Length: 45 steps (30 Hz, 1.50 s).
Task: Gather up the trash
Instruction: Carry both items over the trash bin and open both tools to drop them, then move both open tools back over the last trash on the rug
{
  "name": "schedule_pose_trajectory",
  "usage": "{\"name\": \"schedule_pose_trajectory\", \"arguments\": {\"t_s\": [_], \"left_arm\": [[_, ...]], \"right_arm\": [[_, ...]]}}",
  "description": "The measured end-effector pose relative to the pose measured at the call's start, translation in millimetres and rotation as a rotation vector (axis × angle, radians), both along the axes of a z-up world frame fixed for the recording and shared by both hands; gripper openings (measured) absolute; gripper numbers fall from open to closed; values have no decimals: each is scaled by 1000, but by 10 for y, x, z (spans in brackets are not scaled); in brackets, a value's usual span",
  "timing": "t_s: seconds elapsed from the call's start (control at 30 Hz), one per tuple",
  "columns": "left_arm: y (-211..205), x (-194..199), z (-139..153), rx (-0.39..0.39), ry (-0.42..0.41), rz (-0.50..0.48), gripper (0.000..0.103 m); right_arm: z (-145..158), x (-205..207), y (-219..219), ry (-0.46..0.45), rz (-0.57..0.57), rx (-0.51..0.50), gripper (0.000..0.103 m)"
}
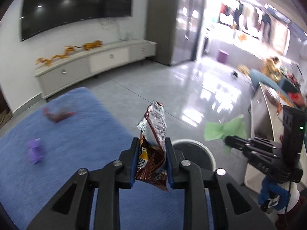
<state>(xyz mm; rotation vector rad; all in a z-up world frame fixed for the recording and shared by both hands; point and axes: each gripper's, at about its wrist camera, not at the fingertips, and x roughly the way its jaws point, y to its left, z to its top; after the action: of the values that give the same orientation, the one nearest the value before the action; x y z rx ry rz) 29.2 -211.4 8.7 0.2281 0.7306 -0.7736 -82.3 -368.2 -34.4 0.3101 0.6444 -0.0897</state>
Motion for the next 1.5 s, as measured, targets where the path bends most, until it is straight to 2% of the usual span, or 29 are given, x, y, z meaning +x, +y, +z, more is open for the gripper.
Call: {"name": "schedule_pose_trajectory", "arguments": {"t_s": [0.17,0.4,0.43,0.47,0.5,0.53,0.57,0.6,0.67,0.83,0.97,1.1,1.23,1.33,1.4,1.5], "left_arm": [[-656,22,-299,72,64,-86,24],[-1230,104,-674,139,149,-145,28],[-1269,123,-706,141,158,-145,31],[-1302,146,-748,141,173,-148,32],[-1353,171,-785,138,192,-153,38],[-1382,190,-816,135,204,-154,46],[-1406,204,-838,131,213,-151,50],[-1425,214,-856,129,219,-147,53],[-1470,219,-897,132,231,-144,54],[-1459,196,-923,132,240,-134,54],[-1337,199,-873,134,217,-100,54],[-1186,227,-774,130,175,-30,55],[-954,238,-620,108,115,50,68],[-782,208,-488,93,67,94,69],[-669,190,-422,81,46,115,69],[-472,145,-301,65,4,148,69]], "right_arm": [[-428,-50,-405,66,-70,87,5],[-944,64,-736,152,-122,191,6],[-1007,73,-769,161,-126,203,8],[-1073,90,-808,172,-132,214,16],[-1119,102,-834,179,-138,219,26],[-1140,120,-833,182,-142,223,31],[-1177,126,-861,185,-149,231,38],[-1202,113,-875,186,-152,236,39],[-1239,93,-899,192,-161,238,40],[-1240,79,-912,196,-163,233,42],[-1186,92,-915,187,-171,230,43],[-1058,54,-869,170,-180,211,46],[-903,-1,-842,146,-200,188,48],[-764,-51,-841,128,-222,168,50],[-667,-87,-828,114,-238,154,56],[-515,-139,-801,91,-254,129,59]]}}
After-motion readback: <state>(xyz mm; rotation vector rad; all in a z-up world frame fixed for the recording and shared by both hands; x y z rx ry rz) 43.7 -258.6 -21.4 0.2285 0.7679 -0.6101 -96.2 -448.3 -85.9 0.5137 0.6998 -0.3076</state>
